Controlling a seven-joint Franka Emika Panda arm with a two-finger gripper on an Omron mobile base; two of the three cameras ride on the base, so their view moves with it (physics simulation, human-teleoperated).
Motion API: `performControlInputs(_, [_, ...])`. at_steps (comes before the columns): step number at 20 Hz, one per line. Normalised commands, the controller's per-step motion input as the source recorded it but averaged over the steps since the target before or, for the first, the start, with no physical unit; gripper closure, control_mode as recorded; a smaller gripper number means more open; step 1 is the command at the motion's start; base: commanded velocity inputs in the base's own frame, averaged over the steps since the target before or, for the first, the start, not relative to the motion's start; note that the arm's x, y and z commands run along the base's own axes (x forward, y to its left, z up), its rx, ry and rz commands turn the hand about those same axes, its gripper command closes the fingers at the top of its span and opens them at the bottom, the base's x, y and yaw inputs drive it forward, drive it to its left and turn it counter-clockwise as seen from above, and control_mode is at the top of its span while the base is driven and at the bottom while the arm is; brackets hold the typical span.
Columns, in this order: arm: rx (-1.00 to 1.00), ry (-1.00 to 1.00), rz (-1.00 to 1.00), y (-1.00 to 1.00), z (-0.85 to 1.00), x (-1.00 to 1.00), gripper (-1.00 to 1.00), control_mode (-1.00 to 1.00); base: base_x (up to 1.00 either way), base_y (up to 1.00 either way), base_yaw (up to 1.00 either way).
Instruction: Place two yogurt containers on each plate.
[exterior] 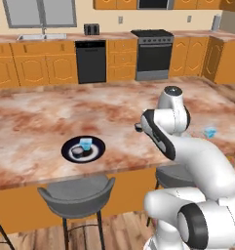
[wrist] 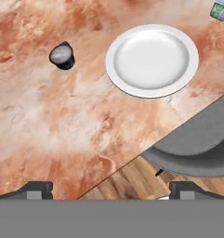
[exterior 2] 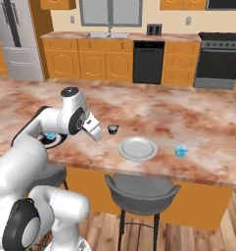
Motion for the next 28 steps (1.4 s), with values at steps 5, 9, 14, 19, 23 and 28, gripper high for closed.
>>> performControlInputs(5, [0.0, 0.0, 0.0, 0.0, 0.0, 0.0, -1.0, 1.0, -0.16, -0.97, 0.0])
performControlInputs(9, [0.0, 0.0, 0.0, 0.0, 0.0, 0.0, -1.0, 1.0, 0.5, -0.32, 0.05])
performControlInputs(14, [0.0, 0.0, 0.0, 0.0, 0.0, 0.0, -1.0, 1.0, 0.78, 0.18, 0.05])
performControlInputs(19, [0.0, 0.0, 0.0, 0.0, 0.0, 0.0, -1.0, 1.0, 0.41, -0.5, 0.27])
performControlInputs(23, [0.0, 0.0, 0.0, 0.0, 0.0, 0.0, -1.0, 1.0, 0.21, -0.21, 0.16])
performControlInputs(28, [0.0, 0.0, 0.0, 0.0, 0.0, 0.0, -1.0, 1.0, 0.3, 0.0, 0.03])
